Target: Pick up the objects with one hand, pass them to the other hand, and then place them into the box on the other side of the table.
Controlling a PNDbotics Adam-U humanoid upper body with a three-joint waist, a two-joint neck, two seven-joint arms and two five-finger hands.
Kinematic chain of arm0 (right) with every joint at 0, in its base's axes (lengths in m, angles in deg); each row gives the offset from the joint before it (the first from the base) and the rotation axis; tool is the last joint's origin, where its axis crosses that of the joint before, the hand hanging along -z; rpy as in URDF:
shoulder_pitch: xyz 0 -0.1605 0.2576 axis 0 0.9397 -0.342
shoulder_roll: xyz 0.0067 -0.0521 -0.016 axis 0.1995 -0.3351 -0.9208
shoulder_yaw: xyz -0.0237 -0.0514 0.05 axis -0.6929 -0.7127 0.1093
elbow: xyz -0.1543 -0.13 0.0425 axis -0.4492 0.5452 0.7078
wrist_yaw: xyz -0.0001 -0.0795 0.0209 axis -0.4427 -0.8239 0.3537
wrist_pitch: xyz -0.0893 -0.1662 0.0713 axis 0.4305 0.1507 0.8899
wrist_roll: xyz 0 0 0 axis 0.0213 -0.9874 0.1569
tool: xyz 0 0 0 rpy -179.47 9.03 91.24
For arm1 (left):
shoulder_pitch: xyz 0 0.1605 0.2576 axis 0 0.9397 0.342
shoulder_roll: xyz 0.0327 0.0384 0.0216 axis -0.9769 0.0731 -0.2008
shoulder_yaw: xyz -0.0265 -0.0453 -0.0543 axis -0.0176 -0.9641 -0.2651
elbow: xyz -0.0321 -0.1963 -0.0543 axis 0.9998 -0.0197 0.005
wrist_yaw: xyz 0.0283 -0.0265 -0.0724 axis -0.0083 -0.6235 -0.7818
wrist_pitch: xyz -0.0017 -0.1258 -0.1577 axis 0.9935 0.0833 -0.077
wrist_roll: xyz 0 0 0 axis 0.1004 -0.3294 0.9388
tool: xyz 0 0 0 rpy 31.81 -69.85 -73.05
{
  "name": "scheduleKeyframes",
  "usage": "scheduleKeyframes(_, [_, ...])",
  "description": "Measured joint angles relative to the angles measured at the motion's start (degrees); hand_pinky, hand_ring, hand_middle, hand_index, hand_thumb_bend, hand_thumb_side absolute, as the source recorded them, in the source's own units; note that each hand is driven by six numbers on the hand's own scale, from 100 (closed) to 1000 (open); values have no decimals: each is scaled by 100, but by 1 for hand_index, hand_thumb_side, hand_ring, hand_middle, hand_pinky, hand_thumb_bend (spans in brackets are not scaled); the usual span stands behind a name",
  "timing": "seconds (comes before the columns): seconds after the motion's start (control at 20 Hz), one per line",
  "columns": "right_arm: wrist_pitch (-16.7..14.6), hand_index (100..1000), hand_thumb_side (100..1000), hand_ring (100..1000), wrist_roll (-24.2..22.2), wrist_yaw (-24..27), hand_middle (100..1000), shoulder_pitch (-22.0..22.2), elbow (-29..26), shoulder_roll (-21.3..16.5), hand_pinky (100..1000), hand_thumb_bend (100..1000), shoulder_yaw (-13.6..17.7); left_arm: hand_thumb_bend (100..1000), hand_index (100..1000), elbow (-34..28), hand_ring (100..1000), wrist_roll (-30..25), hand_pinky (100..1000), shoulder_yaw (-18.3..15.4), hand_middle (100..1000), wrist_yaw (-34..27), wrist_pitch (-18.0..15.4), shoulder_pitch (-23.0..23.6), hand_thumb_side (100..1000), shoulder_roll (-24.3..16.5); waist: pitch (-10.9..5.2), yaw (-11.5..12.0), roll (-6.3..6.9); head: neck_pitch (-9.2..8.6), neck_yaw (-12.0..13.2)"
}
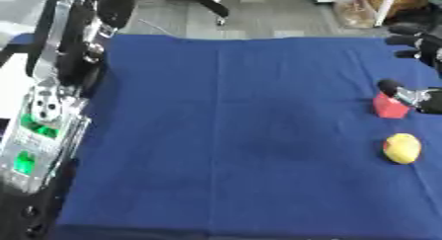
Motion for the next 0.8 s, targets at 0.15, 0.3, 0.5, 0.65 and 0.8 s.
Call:
scheduleKeyframes(0.15, [-128,905,500,1000,-27,-228,1000,-347,1081,29,903,408,27,743,876,-3,914,-114,946,101,707,-132,-108,147,701,283,1,82,54,1,-103])
scheduleKeyframes(0.3, [-277,911,510,1000,-38,-501,1000,-571,1907,160,907,412,28,743,875,-3,914,-258,947,219,705,-223,-184,209,705,467,15,151,94,1,-183])
scheduleKeyframes(0.5, [-382,915,515,1000,-11,-787,1000,-737,2629,309,913,405,31,741,870,-4,914,-495,948,330,701,-295,-231,256,707,564,34,231,146,1,-242])
scheduleKeyframes(0.65, [-415,917,519,1000,113,-1007,1000,-855,2928,328,923,436,71,738,869,-4,914,-610,949,377,700,-311,-235,311,711,579,34,271,155,1,-272])
scheduleKeyframes(0.8, [-407,919,521,1000,257,-1252,1000,-917,3123,344,926,442,102,736,869,-5,913,-684,948,405,699,-311,-228,351,713,618,34,317,161,1,-309])
